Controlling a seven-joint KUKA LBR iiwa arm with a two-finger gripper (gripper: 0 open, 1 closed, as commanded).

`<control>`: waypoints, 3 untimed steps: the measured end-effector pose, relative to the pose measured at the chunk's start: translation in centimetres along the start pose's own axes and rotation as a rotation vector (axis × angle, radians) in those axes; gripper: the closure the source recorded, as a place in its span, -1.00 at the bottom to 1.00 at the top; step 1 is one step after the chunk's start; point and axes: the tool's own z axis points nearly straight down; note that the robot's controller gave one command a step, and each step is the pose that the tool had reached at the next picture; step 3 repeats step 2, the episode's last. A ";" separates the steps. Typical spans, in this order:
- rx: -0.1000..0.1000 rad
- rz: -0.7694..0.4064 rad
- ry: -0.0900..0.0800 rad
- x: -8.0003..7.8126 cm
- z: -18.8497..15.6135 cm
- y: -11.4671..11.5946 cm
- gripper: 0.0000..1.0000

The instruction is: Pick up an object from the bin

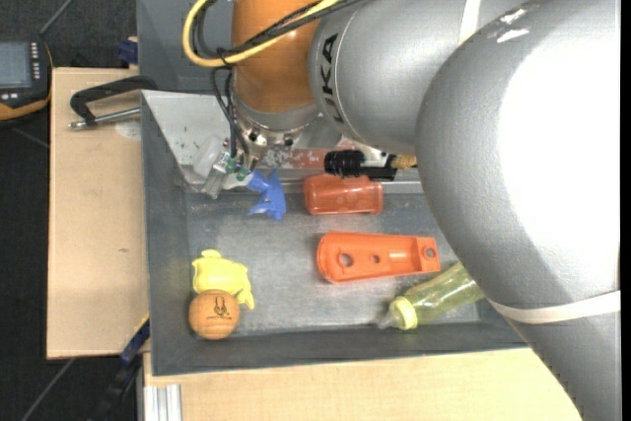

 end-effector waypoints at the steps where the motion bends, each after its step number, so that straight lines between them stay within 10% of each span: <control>1: 0.006 0.000 0.004 0.2 5.5 -0.2 1.00; 2: -0.009 -0.003 -0.006 -0.2 -1.8 0.3 1.00; 3: -0.009 -0.003 -0.006 -0.2 -1.8 0.3 1.00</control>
Offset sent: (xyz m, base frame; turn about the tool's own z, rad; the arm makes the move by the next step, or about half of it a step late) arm 0.0000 -0.0002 0.0133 0.0000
